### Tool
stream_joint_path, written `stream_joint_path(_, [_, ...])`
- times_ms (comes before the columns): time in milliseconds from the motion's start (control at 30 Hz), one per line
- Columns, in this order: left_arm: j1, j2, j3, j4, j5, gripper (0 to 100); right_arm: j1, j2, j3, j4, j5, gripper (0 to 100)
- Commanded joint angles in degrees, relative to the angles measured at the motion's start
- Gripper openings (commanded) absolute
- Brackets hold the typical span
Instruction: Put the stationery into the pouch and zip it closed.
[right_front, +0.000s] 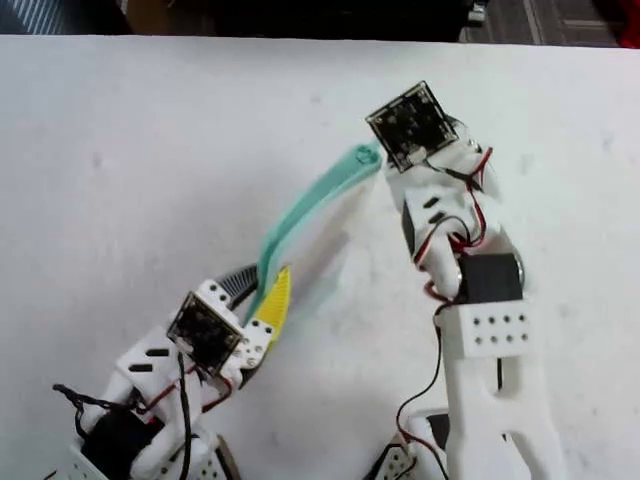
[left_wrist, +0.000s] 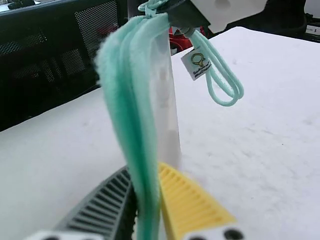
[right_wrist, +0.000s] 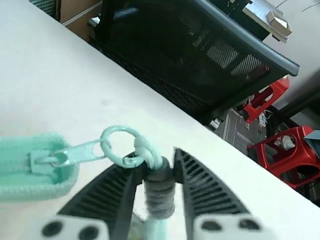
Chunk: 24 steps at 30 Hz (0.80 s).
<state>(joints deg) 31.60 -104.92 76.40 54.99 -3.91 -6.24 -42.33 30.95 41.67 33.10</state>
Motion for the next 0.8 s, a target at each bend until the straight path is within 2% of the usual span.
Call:
stream_joint_path(0, [-0.84, -0.04, -1.93, 0.97, -0.44, 2, -4.18, -7.43, -3.16, 9.63, -0.44, 33.4])
stream_joint_path(67, [-0.84, -0.04, -1.93, 0.97, -0.44, 2, -8.57, -12.18, -3.43, 14.55, -0.53, 42.9])
stream_joint_path(100, [-0.84, -0.04, -1.93, 1.05, -0.44, 2, -10.77, -14.55, -4.48, 17.45, -0.62, 43.1])
stream_joint_path(267, [-0.84, -0.04, -1.93, 1.14, -0.44, 2, -23.60, -22.29, -19.60, 34.86, -0.26, 33.4])
stream_joint_path(400, [-0.75, -0.04, -1.93, 1.32, -0.35, 2, -33.19, -16.92, -34.46, 43.91, -3.69, 24.0])
stream_joint_path(500, [-0.75, -0.04, -1.93, 1.41, -0.35, 2, -33.36, -9.19, -42.55, 46.37, -14.95, 15.6])
stream_joint_path(567, [-0.75, -0.04, -1.93, 1.41, -0.35, 2, -32.48, -4.53, -46.07, 46.64, -20.57, 13.4])
stream_joint_path(667, [-0.75, -0.04, -1.93, 1.49, -0.35, 2, -30.46, 0.84, -49.05, 46.64, -26.37, 17.3])
stream_joint_path(767, [-0.75, -0.04, -1.93, 1.49, -0.35, 2, -28.97, 4.88, -49.85, 46.55, -32.79, 25.5])
